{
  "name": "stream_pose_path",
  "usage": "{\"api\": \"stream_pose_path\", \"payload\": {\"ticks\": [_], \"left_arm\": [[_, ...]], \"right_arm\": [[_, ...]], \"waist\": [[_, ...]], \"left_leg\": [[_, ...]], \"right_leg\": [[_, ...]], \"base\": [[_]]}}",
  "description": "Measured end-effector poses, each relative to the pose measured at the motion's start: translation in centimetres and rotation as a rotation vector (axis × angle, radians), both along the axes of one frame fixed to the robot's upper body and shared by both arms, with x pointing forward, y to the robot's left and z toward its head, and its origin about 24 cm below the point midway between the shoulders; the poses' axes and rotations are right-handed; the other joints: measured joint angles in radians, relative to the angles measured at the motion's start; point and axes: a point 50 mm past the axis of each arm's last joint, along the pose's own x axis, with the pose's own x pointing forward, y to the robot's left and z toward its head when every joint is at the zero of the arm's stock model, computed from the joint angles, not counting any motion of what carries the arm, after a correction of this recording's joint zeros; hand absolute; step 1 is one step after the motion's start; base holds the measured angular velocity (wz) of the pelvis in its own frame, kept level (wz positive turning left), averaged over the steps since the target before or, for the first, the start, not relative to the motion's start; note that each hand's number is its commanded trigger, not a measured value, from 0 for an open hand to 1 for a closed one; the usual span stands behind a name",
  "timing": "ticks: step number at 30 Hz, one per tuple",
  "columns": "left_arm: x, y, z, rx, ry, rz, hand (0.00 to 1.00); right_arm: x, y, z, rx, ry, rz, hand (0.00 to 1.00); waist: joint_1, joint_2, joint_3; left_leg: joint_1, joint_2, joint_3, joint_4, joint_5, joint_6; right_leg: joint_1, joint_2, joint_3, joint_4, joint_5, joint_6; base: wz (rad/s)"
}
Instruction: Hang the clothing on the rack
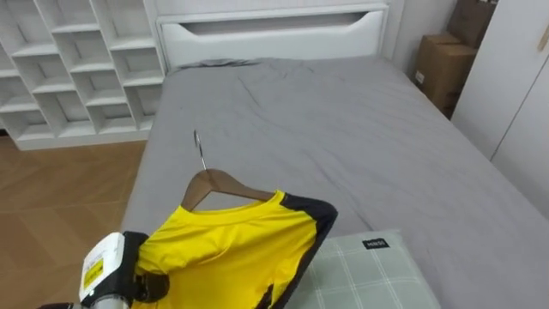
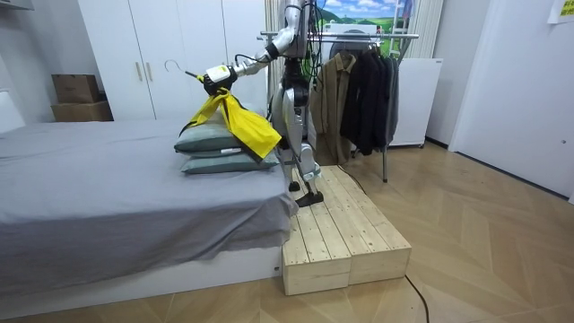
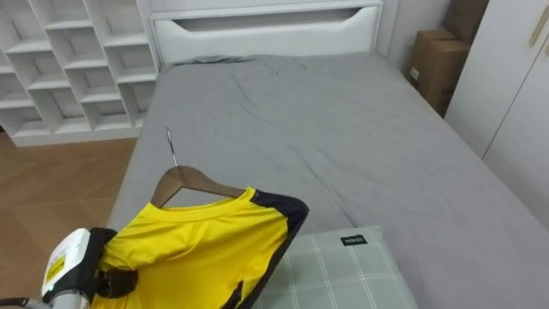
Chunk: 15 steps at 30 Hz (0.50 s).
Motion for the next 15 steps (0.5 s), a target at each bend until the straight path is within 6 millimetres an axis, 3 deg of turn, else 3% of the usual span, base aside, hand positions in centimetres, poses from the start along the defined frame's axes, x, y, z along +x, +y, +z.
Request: {"api": "stream_pose_path", "payload": {"ticks": [7,15], "left_arm": [[1.5,-0.2,3.7,0.075,-0.176,-0.027,1.00],[1.6,0.1,4.2,0.134,-0.219,-0.020,1.00]], "right_arm": [[0.0,-0.4,0.1,-0.063,0.022,0.039,0.00],[-0.6,-1.5,0.2,-0.219,0.084,0.151,0.00]], "waist": [[0.013,-0.002,0.0008],[0.010,-0.003,0.0045]], "left_leg": [[0.002,0.000,0.000,-0.001,0.000,0.000],[0.012,0.000,0.000,-0.006,0.000,0.000]], "right_leg": [[0.017,-0.002,-0.012,-0.015,0.002,0.003],[0.026,-0.002,-0.011,-0.014,0.002,0.003]], "base": [[0.05],[0.00]]}}
